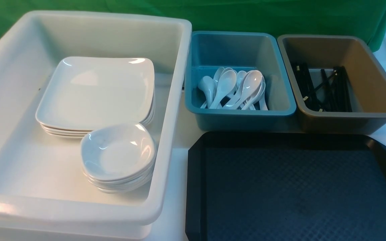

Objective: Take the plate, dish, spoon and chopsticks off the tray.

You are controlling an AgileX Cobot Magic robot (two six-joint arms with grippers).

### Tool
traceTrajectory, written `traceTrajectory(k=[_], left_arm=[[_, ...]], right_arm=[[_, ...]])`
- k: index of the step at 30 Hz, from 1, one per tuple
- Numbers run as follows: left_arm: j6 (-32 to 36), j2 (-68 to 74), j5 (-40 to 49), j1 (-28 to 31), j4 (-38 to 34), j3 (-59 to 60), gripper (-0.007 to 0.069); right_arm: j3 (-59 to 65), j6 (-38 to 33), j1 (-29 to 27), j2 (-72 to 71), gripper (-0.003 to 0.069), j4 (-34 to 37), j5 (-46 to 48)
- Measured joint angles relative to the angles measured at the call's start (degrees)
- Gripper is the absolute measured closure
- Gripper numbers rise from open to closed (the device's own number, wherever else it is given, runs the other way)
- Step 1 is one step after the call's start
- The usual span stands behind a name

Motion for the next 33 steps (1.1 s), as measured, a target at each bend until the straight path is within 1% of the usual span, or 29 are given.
traceTrajectory(k=[33], left_arm=[[0.19,0.00,1.01,0.00,0.00,0.04,0.0621]], right_arm=[[0.00,0.00,0.00,0.00,0.0428,0.00,0.06]])
